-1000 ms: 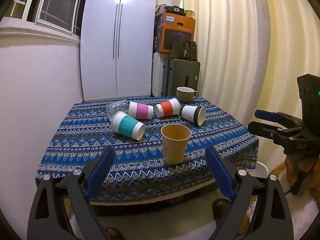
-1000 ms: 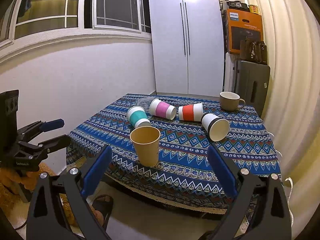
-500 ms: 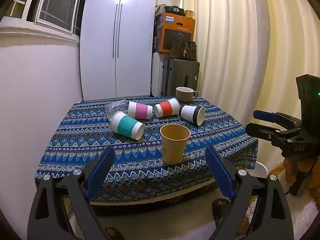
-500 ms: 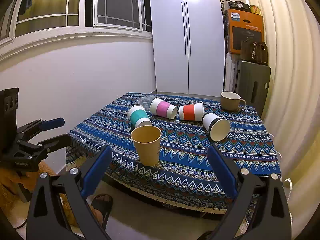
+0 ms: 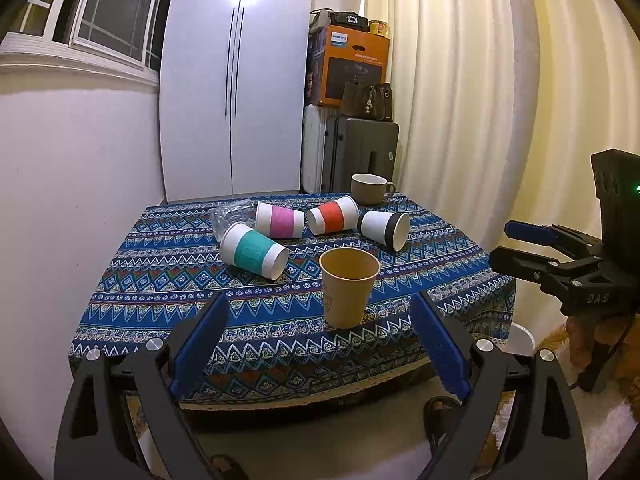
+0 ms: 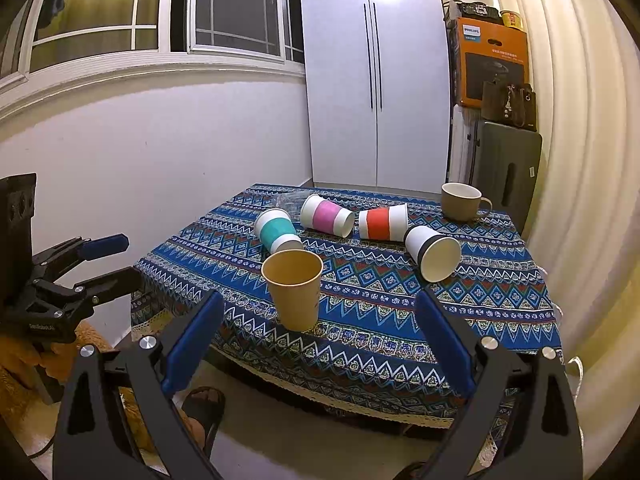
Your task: Flip cup upright
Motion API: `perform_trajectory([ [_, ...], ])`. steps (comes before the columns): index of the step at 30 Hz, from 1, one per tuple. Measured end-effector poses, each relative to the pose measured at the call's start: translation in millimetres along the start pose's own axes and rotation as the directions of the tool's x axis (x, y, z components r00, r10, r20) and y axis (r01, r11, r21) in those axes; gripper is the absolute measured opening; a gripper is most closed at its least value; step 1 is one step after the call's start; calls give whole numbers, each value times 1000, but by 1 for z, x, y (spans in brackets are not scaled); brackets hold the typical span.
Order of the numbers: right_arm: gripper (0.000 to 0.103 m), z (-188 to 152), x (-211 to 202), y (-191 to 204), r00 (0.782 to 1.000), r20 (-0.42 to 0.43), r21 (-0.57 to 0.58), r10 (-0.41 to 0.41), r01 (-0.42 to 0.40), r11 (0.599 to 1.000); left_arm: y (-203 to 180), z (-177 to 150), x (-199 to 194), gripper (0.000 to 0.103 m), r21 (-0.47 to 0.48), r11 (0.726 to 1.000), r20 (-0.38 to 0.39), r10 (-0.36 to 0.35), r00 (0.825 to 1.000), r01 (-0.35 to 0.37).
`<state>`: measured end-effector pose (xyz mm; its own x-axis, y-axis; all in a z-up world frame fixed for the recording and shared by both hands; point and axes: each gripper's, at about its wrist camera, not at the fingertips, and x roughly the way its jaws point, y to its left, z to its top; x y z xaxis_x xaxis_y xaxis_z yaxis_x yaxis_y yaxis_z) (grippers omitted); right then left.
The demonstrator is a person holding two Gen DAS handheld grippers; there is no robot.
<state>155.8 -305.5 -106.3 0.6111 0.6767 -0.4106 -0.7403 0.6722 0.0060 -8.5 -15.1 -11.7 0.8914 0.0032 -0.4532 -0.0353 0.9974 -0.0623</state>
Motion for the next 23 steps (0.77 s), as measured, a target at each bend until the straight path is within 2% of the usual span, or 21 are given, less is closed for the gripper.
perform_trajectory([
  [23, 95, 0, 1, 0, 1000, -3, -1, 0, 0, 1000, -1, 1, -1, 89, 4, 1000, 10, -12, 1000, 12],
])
